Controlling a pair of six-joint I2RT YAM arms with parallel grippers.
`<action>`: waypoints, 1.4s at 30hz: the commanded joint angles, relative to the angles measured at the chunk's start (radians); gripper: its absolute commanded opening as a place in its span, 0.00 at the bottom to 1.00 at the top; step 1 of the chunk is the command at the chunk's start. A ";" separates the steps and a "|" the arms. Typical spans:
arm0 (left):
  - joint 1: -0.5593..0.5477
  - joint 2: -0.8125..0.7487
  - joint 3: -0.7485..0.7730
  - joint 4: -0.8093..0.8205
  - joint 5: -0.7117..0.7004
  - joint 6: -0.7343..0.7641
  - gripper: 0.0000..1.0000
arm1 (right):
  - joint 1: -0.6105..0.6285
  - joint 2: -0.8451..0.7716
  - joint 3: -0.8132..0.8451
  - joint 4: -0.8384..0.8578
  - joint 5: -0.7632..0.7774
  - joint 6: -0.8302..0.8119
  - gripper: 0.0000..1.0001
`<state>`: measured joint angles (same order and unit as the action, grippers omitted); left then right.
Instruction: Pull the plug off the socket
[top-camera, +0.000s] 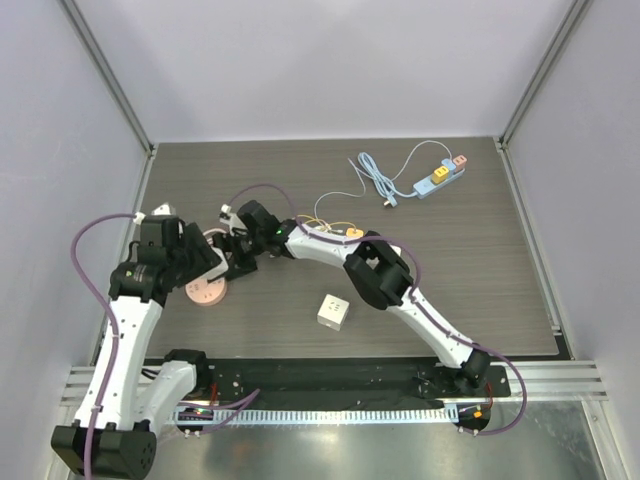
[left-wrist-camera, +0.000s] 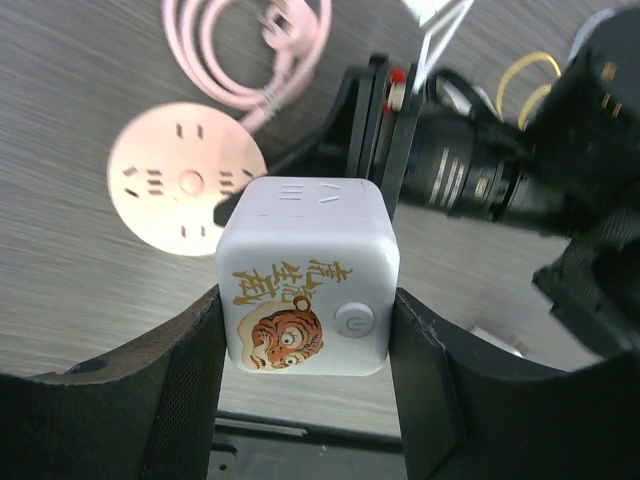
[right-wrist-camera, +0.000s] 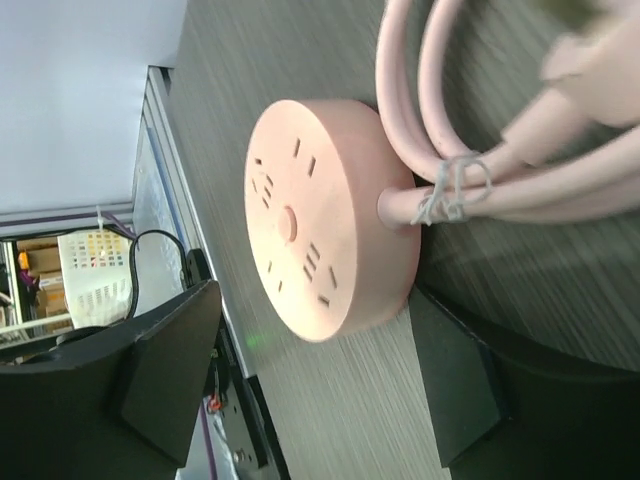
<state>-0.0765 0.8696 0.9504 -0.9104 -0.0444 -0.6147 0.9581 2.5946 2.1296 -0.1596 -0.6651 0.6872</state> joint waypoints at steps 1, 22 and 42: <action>-0.006 -0.040 -0.030 0.019 0.199 -0.046 0.00 | -0.045 -0.134 -0.043 -0.084 0.007 -0.051 0.83; -0.464 -0.147 -0.499 0.787 0.054 -0.625 0.01 | -0.306 -0.838 -0.644 -0.021 0.254 -0.074 0.96; -0.879 0.086 -0.601 0.975 -0.293 -0.815 0.00 | -0.418 -1.130 -1.059 -0.034 0.279 -0.153 0.96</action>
<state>-0.9253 0.9657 0.3676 0.0109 -0.2554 -1.3567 0.5404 1.5196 1.0760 -0.2192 -0.3943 0.5613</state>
